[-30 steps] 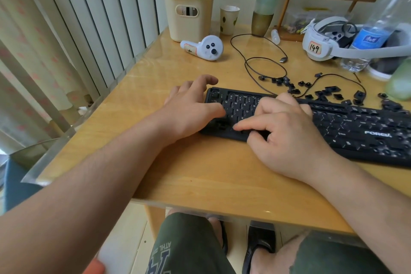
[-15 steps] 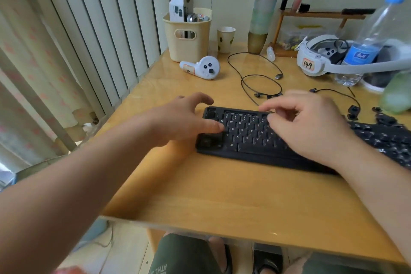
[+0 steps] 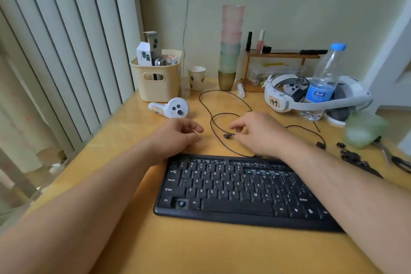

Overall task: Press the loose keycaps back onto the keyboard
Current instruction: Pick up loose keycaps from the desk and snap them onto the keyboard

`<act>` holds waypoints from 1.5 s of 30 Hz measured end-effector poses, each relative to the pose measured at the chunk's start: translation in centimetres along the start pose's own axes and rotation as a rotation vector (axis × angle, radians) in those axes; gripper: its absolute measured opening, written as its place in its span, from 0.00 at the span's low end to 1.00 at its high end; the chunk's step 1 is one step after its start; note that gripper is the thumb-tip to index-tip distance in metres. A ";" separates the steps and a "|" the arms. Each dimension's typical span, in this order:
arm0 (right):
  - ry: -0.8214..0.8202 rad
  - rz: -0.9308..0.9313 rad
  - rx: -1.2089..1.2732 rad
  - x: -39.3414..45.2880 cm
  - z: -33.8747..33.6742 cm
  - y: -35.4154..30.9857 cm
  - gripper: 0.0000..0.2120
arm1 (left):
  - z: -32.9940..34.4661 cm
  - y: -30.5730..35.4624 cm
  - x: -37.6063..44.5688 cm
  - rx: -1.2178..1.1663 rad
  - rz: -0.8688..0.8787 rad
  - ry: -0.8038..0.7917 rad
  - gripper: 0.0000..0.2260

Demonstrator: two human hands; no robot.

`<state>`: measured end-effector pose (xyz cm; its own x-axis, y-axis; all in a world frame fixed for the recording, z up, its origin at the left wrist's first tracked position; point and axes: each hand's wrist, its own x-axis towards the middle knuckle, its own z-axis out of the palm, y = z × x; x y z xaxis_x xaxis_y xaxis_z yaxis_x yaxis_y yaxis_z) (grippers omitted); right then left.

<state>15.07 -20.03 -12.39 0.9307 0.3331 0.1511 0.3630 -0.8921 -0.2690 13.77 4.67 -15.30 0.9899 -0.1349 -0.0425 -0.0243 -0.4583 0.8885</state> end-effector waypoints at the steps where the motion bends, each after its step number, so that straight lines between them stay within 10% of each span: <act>1: -0.013 -0.026 -0.016 0.4 0.4 -0.5 0.15 | 0.0 -0.2 0.0 -0.056 -0.004 0.010 0.04; 10: 0.045 0.064 -0.061 1.6 1.3 -2.6 0.10 | 0.4 -0.7 -1.7 -0.095 0.142 0.103 0.05; 16: 0.145 0.298 1.111 -2.9 -0.3 -4.7 0.04 | 0.8 1.8 -3.6 -0.084 0.250 0.059 0.09; 20: 0.152 0.312 1.368 -5.0 0.1 -5.6 0.05 | 1.5 2.6 -4.5 -0.123 0.297 -0.044 0.05; 45: 0.392 -0.105 0.923 -5.8 1.2 -5.5 0.24 | 1.2 2.9 -4.7 -0.401 0.272 -0.084 0.14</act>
<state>7.74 -16.63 -12.93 0.8716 0.1244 0.4741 0.4902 -0.2237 -0.8424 8.85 2.91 -13.05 0.9400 -0.2809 0.1938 -0.2088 -0.0243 0.9777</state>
